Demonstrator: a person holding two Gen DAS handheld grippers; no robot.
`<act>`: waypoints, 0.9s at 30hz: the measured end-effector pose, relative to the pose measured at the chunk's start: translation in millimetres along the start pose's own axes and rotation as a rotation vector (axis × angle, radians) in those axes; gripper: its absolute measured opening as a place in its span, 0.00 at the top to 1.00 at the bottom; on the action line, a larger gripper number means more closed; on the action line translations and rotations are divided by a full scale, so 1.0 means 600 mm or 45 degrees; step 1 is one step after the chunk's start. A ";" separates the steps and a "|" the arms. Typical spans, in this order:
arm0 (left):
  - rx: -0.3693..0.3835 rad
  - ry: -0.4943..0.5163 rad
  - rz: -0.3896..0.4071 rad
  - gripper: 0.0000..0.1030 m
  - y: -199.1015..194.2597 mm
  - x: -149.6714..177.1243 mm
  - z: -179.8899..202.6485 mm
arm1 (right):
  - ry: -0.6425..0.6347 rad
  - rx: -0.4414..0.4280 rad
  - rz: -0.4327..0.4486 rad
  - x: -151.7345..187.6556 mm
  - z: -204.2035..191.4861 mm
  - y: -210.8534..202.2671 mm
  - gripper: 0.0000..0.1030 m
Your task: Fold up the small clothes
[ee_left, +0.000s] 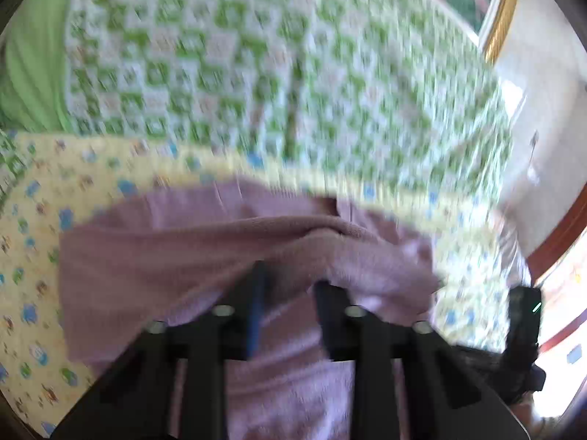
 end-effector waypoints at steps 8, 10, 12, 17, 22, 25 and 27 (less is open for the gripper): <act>-0.170 0.109 -0.192 0.38 0.017 0.140 -0.054 | 0.096 0.015 -0.044 0.024 0.040 0.004 0.63; -0.260 0.093 -0.188 0.33 -0.002 0.152 -0.099 | 0.111 0.006 -0.057 0.027 0.041 0.011 0.63; -0.346 0.060 -0.190 0.31 -0.017 0.161 -0.156 | 0.118 -0.024 -0.063 0.026 0.032 0.021 0.63; -0.583 0.010 -0.233 0.31 -0.029 0.183 -0.274 | 0.096 -0.012 -0.074 0.007 0.003 0.062 0.63; -0.687 -0.061 -0.256 0.31 -0.018 0.189 -0.333 | 0.229 0.033 -0.121 -0.008 0.021 0.114 0.63; -0.710 -0.097 -0.234 0.31 -0.018 0.179 -0.345 | 0.173 -0.034 -0.140 -0.027 -0.006 0.127 0.94; -0.745 -0.099 -0.229 0.31 -0.013 0.168 -0.348 | 0.120 -0.123 -0.053 -0.075 -0.042 0.086 0.95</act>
Point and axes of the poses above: each gripper's, at about its wrist camera, not at the fingertips, and y roughly the way its jaws point, z to its right, x to its underside, the point moved 10 cm from there along y, roughly the way its jaws point, and after that the axes turned 5 degrees about x, right-handed, at the moved point
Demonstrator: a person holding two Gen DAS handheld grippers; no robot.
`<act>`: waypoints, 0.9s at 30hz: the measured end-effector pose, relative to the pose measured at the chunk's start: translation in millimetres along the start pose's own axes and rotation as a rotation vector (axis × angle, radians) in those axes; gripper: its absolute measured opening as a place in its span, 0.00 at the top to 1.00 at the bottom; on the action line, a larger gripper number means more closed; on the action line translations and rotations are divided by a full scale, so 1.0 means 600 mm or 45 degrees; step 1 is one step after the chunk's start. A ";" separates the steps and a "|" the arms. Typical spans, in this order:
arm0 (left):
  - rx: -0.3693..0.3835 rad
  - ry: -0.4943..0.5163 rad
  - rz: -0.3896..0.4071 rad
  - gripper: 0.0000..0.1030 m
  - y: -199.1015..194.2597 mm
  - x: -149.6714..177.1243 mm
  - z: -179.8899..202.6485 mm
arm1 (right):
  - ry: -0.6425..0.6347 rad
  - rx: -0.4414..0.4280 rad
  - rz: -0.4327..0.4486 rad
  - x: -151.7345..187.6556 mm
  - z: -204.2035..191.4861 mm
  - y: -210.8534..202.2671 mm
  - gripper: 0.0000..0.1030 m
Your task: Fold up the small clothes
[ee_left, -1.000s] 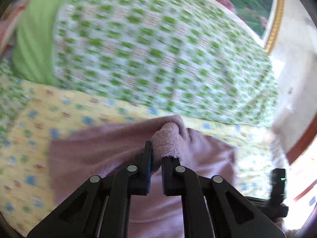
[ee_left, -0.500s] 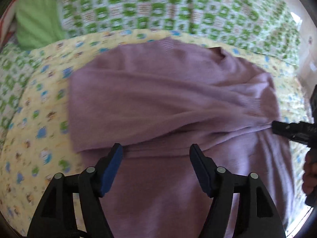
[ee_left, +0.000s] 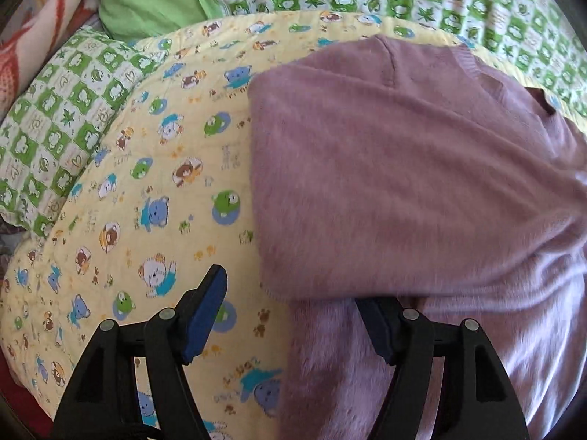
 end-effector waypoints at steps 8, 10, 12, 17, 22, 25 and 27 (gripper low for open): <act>0.032 -0.133 -0.027 0.31 0.009 -0.001 -0.010 | -0.260 0.027 0.404 -0.117 -0.018 -0.231 0.97; 0.034 -0.143 -0.039 0.31 0.012 0.003 -0.010 | -0.184 0.111 0.340 -0.106 0.048 -0.210 0.97; 0.034 -0.163 -0.048 0.32 0.013 0.004 -0.013 | -0.069 0.152 0.254 -0.081 0.115 -0.170 0.97; 0.088 -0.269 -0.050 0.32 0.005 0.000 -0.032 | 0.002 0.181 0.143 -0.020 0.160 -0.118 0.97; 0.002 -0.081 -0.009 0.32 -0.003 -0.005 -0.005 | -0.029 0.138 0.126 -0.008 0.135 -0.113 0.97; -0.048 -0.007 0.012 0.34 -0.011 -0.009 0.013 | -0.059 0.130 0.126 -0.004 0.118 -0.110 0.97; -0.015 -0.115 -0.001 0.41 -0.008 -0.010 -0.006 | -0.059 0.129 0.130 -0.006 0.116 -0.112 0.97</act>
Point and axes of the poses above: each gripper's, at about its wrist camera, not at the fingertips, and y roughly the way its jaws point, z to its right, x to its underside, the point moved 10 cm from there along y, roughly the way its jaws point, and after that the axes turned 5 degrees about x, right-handed, at the moved point
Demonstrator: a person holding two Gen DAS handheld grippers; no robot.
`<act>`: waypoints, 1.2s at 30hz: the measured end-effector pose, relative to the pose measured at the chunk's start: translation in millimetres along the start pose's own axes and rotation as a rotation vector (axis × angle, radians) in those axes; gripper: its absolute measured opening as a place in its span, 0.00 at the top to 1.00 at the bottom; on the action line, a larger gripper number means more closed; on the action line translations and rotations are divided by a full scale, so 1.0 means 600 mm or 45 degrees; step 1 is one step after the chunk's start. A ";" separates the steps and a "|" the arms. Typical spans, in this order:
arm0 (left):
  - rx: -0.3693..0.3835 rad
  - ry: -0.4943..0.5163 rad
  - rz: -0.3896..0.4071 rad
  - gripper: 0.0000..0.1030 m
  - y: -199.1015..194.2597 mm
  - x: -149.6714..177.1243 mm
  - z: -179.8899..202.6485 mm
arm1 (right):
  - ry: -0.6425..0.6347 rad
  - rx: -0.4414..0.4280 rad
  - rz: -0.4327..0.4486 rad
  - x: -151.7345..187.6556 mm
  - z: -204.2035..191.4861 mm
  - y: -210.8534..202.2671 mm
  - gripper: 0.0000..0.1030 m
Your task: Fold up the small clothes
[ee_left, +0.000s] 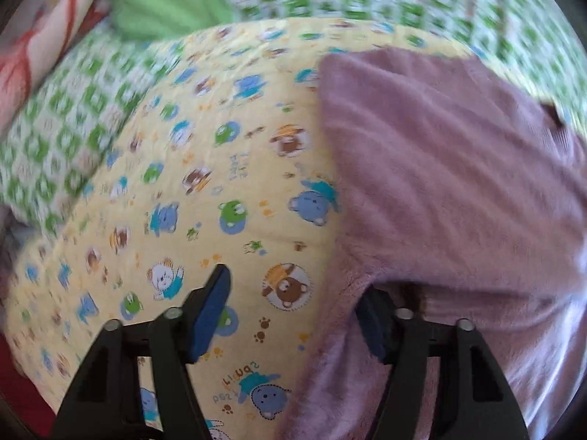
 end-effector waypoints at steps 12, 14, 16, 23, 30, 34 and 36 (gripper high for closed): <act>0.196 -0.312 -0.119 0.38 0.027 0.026 -0.052 | 0.019 0.133 -0.079 0.028 0.074 0.033 0.97; 0.207 -0.254 -0.127 0.38 0.017 0.031 -0.048 | 0.030 0.143 -0.110 0.036 0.080 0.037 0.96; 0.217 -0.205 -0.130 0.38 0.003 0.042 -0.057 | 0.024 0.173 -0.115 0.037 0.083 0.031 0.94; 0.301 -0.156 -0.096 0.40 -0.065 0.057 -0.073 | -0.088 0.271 -0.023 0.014 0.072 -0.018 0.93; 0.384 -0.161 -0.014 0.38 -0.107 0.004 -0.024 | -0.180 0.075 -0.038 -0.019 -0.050 0.022 0.93; 0.370 -0.131 -0.005 0.37 -0.081 -0.017 0.011 | -0.296 -0.062 -0.031 -0.040 -0.152 0.063 0.93; 0.387 -0.097 -0.015 0.37 -0.055 -0.034 0.033 | -0.284 -0.097 -0.047 -0.052 -0.171 0.091 0.92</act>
Point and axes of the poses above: each gripper's, at about its wrist camera, not at the fingertips, and y roughly the way its jaws point, z to its right, x to its underside, the point moved 10 cm from there along y, roughly the way its jaws point, and after that the axes turned 5 degrees about x, right-handed, at the moved point
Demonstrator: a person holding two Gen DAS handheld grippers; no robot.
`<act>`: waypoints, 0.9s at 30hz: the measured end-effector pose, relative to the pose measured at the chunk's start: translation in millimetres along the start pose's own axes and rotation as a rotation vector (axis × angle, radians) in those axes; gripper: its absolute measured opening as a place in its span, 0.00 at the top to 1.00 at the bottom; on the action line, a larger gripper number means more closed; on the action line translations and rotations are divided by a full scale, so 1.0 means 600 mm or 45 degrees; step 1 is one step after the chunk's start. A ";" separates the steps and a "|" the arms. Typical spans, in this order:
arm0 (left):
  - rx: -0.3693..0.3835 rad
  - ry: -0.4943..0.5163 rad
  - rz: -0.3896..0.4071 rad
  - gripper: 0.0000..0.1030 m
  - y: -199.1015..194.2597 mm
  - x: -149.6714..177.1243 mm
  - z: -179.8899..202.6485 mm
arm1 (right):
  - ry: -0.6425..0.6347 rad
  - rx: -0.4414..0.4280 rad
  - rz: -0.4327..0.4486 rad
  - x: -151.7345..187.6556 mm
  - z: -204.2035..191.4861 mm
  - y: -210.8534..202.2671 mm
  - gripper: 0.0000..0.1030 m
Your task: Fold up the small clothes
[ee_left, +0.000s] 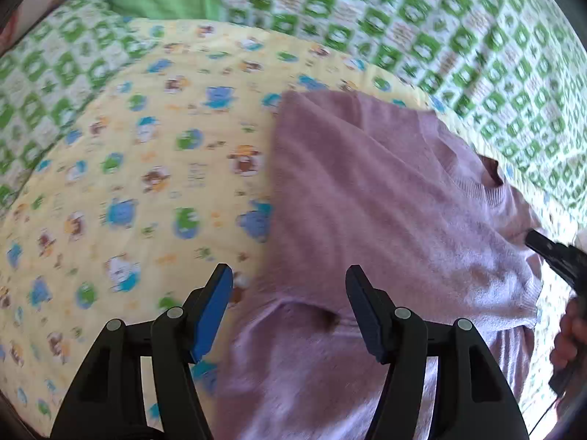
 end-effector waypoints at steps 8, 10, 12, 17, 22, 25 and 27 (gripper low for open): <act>-0.130 0.012 -0.137 0.31 0.087 0.013 -0.044 | 0.036 0.209 -0.137 -0.041 0.111 0.104 0.92; -0.124 -0.004 -0.126 0.31 0.081 0.006 -0.048 | 0.112 0.279 -0.054 -0.073 0.159 0.094 0.92; -0.113 -0.019 -0.112 0.32 0.071 0.001 -0.051 | 0.212 0.284 0.008 -0.096 0.188 0.071 0.92; -0.067 -0.067 -0.111 0.32 0.033 0.014 -0.069 | 0.266 0.199 0.080 -0.081 0.186 -0.001 0.78; -0.064 -0.044 -0.156 0.31 -0.006 0.073 -0.091 | 0.250 0.176 0.058 0.011 0.171 -0.061 0.60; -0.056 -0.034 -0.198 0.31 -0.034 0.133 -0.111 | 0.274 0.176 0.001 0.085 0.167 -0.088 0.60; -0.039 -0.045 -0.226 0.31 -0.050 0.176 -0.115 | 0.294 0.180 -0.029 0.130 0.169 -0.102 0.60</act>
Point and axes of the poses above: each gripper's, at about its wrist camera, not at the fingertips, and y roughly the way its jaws point, z to its right, x to its underside, the point moved 10 cm from there along y, roughly the way its jaws point, and after that the axes turned 5 degrees about x, right-handed, at the moved point
